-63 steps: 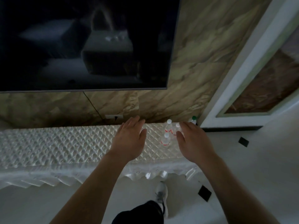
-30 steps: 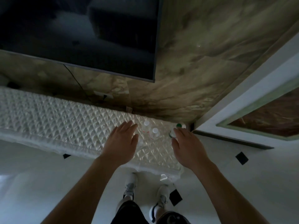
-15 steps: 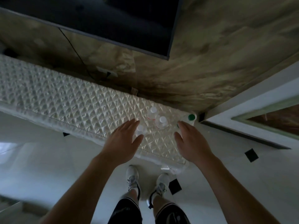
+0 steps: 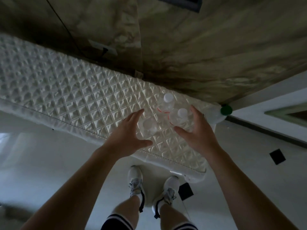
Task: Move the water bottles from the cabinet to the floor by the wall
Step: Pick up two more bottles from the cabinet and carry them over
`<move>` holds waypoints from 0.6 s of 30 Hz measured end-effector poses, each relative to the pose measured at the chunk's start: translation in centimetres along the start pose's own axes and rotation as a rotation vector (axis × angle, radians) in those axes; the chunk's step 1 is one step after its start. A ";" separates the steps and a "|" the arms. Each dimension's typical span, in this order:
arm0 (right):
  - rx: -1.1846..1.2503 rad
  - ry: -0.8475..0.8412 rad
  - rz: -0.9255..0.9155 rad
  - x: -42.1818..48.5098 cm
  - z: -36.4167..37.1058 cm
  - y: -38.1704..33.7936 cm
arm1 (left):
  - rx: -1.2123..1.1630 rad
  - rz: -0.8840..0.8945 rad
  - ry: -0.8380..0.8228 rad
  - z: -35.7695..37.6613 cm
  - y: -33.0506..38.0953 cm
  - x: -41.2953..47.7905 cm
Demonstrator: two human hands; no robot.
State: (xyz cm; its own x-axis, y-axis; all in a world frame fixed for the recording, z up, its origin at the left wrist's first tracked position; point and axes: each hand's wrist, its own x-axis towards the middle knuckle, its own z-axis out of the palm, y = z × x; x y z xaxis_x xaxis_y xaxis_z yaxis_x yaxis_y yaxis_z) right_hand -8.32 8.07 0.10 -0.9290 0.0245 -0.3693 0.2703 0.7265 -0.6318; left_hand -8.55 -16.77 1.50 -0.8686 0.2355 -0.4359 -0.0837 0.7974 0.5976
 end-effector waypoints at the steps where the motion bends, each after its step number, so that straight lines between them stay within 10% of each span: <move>1: 0.019 0.000 0.014 0.6 0.7 0.6 | -0.010 0.005 0.001 0.7 -0.8 0.7; 18: 0.154 0.388 0.091 4.0 7.4 2.7 | -0.017 0.000 0.212 6.4 -4.0 3.8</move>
State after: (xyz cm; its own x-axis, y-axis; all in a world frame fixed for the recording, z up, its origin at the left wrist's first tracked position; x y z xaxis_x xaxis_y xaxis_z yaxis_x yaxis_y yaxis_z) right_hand -9.47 5.00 -8.14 -0.9178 0.3617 -0.1636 0.3632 0.5987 -0.7139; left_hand -8.35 -15.51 -6.89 -0.9516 0.1118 -0.2862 -0.0909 0.7874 0.6097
